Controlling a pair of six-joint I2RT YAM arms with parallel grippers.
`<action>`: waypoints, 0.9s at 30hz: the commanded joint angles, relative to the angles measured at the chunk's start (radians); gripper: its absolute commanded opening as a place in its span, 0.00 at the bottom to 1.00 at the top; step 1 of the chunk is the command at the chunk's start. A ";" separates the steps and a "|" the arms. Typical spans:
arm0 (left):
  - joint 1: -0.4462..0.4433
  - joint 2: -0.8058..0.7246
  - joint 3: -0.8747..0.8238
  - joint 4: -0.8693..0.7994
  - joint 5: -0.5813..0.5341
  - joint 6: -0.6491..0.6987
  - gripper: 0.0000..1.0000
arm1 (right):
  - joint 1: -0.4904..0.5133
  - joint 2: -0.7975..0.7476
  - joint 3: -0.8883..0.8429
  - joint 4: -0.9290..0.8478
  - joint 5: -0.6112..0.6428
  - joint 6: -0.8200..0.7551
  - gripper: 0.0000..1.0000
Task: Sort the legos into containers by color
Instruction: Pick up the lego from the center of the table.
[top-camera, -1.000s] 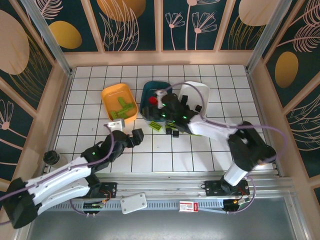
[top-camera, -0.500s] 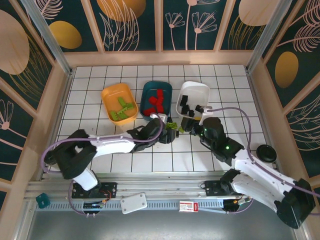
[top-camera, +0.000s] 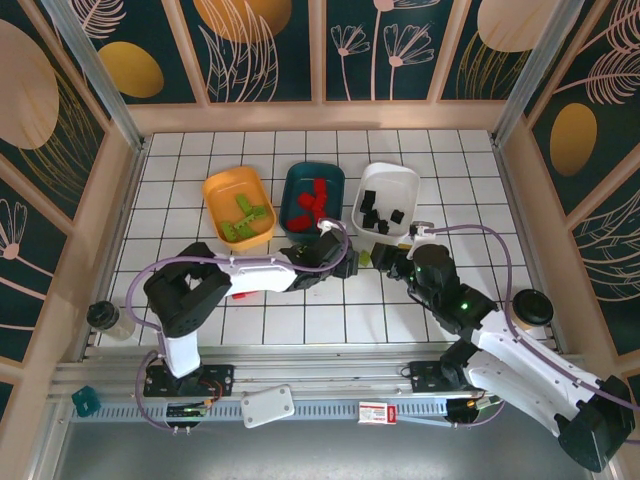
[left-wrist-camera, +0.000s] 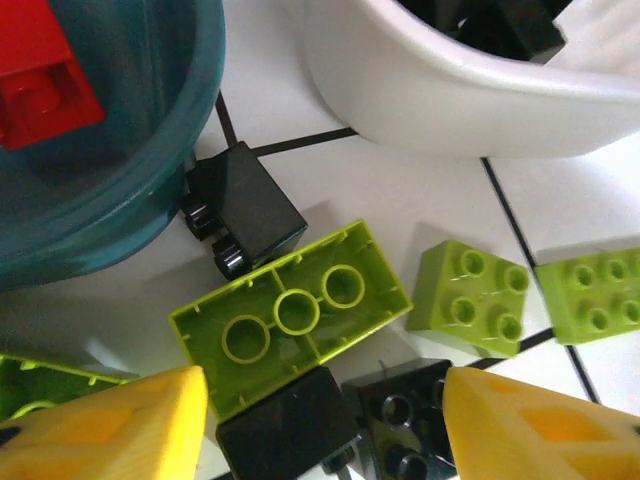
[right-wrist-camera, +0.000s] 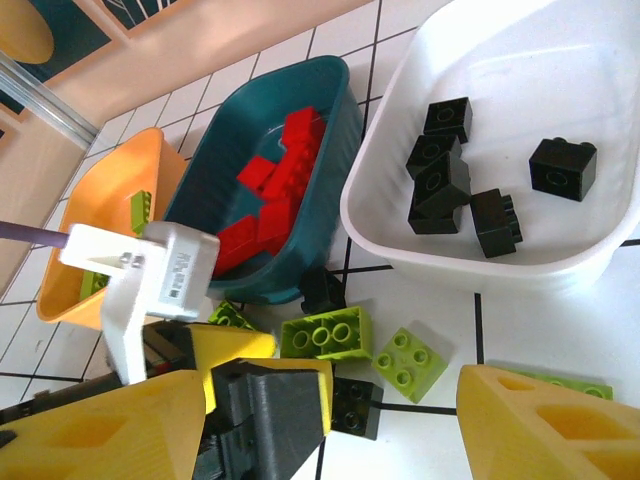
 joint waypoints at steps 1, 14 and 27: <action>0.015 0.042 0.023 -0.041 -0.023 0.003 0.61 | -0.007 -0.025 -0.009 -0.004 0.014 0.017 0.68; 0.019 0.047 0.001 -0.053 -0.023 0.010 0.45 | -0.007 -0.040 0.002 -0.027 0.027 0.010 0.68; 0.019 0.014 -0.053 -0.050 -0.026 0.001 0.40 | -0.007 -0.031 0.008 -0.030 0.022 0.009 0.68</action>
